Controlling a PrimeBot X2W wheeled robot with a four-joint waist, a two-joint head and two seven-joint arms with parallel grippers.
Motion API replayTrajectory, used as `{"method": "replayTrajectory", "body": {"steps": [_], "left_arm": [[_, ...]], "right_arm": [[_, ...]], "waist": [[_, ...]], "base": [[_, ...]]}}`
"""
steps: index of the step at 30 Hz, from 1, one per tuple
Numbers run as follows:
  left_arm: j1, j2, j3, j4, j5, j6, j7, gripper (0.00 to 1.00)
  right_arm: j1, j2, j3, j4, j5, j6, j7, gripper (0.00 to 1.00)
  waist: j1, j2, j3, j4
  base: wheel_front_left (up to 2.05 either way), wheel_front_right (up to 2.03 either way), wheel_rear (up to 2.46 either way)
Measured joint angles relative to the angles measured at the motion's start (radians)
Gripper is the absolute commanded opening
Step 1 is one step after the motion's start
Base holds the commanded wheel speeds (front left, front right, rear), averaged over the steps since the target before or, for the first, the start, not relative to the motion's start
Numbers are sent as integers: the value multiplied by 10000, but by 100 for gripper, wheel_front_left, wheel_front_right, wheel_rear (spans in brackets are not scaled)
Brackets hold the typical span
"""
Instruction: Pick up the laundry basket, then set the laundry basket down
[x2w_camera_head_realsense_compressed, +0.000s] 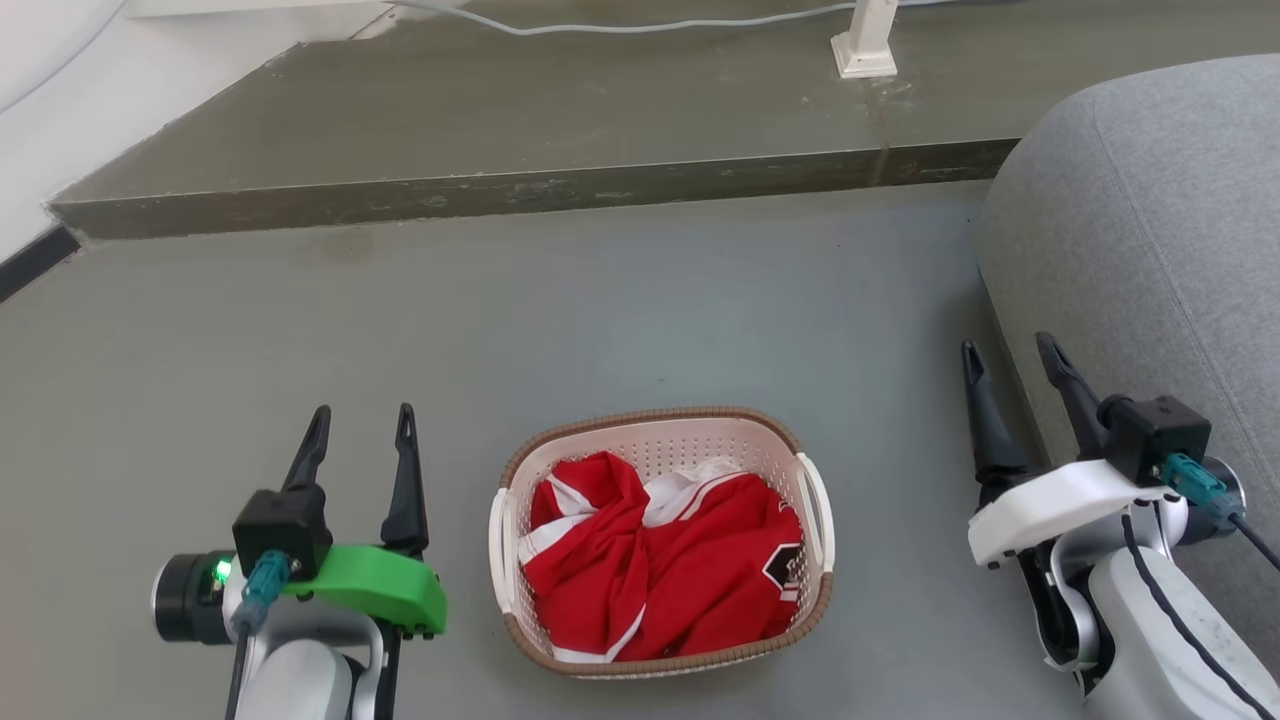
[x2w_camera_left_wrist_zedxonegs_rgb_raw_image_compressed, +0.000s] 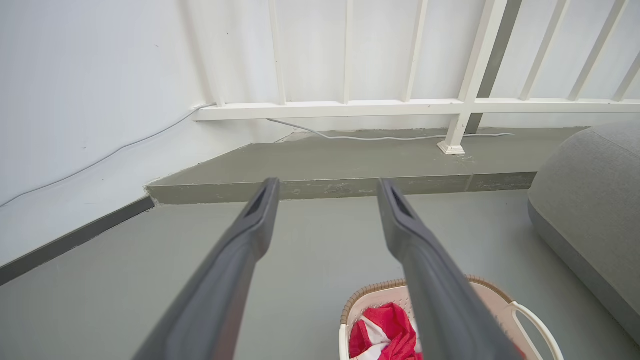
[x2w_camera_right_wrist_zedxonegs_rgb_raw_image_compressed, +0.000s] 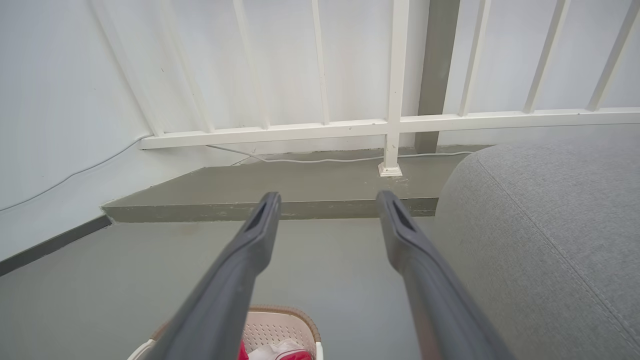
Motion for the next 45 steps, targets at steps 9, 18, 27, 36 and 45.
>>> {"method": "replayTrajectory", "body": {"steps": [9, 18, 27, 36, 45], "left_arm": [[562, -100, 203, -525, 151, 0, 2, 100], [964, -165, 267, -901, 253, 2, 79, 100], [1153, -293, 318, -1277, 554, 2, 276, 100], [1334, -362, 265, -1137, 631, -4, 360, 0], [1685, -362, 194, -1269, -190, -180, 359, 0]], "right_arm": [[335, 29, -71, -341, -171, -54, 0, 100], [529, 73, -109, -558, -336, -56, 0, 100], [661, 119, -167, -692, -416, -59, 0, 100], [1010, 336, -96, -387, -407, -42, 4, 0], [1197, 407, -173, -454, 378, 134, 6, 0]], "waist": [[0, 0, -76, 24], [0, 0, -126, 19], [0, 0, -142, 10], [0, 0, -129, 24], [0, 0, -208, 71]], "base": [[0, 0, 0], [0, 0, 0], [0, 0, 0], [0, 0, 0], [0, 0, 0]]}}
